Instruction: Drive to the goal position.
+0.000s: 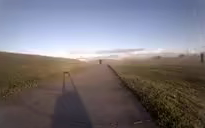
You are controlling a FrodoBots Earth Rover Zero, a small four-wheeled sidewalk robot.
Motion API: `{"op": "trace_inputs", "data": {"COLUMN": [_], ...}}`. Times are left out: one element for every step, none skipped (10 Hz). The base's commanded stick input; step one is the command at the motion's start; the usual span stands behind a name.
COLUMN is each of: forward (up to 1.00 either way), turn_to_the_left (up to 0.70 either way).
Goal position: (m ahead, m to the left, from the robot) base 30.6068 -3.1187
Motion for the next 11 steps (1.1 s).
{"op": "trace_inputs", "data": {"forward": [0.70,0.70,0.70,0.70,0.70,0.70,0.70,0.70,0.70,0.70,0.70], "turn_to_the_left": [0.00,0.00,0.00,0.00,0.00,0.00,0.00,0.00,0.00,0.00,0.00]}}
